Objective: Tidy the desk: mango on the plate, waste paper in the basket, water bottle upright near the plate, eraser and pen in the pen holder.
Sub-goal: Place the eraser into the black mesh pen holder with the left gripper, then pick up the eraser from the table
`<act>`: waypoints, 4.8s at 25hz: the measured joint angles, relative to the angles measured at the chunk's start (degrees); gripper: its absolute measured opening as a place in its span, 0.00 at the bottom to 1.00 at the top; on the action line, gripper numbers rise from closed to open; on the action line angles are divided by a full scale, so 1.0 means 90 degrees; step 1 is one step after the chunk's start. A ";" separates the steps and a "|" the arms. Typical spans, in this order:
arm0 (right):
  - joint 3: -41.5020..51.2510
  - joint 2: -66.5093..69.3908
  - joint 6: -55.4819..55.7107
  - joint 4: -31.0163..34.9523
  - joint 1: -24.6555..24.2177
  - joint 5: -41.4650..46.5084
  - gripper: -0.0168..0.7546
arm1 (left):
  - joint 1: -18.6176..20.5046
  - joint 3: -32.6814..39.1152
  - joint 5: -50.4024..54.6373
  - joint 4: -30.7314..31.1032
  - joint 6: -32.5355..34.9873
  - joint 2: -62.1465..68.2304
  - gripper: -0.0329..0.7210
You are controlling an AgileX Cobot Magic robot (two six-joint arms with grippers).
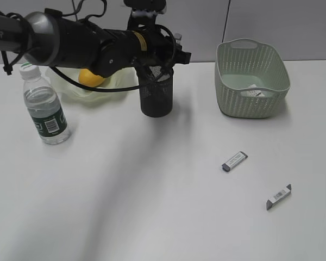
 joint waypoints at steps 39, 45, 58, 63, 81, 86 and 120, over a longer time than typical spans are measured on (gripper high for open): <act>0.0000 0.0000 0.0000 0.0000 0.0000 0.0000 0.43 | 0.0363 0.0000 0.0905 0.0269 0.0018 -0.0191 0.64; 0.0000 0.0000 0.0000 0.0000 0.0000 0.0000 0.43 | 0.0352 0.0000 0.1396 0.0216 0.0018 -0.0873 0.65; -0.0013 0.0223 0.0167 0.0007 0.0000 -0.0006 0.43 | 0.0499 0.0000 0.5062 0.1029 0.0106 -0.2785 0.65; -0.0384 0.1482 0.0197 0.0370 0.0000 -0.0007 0.56 | 0.1218 0.0000 0.6913 0.0052 0.1171 -0.3326 0.65; -0.4284 0.7407 0.0720 0.0506 0.1022 0.0422 0.63 | 0.3597 0.1734 0.8381 -0.1560 0.2384 -0.6307 0.64; -0.5013 0.8663 0.0834 0.0056 0.2001 0.0596 0.63 | 0.3597 0.2846 0.8366 -0.1717 0.2384 -0.7420 0.64; -0.2099 1.0209 -0.8274 -0.0396 0.2917 -0.2049 0.60 | 0.3597 0.5780 0.8701 -0.2020 0.2384 -1.1998 0.62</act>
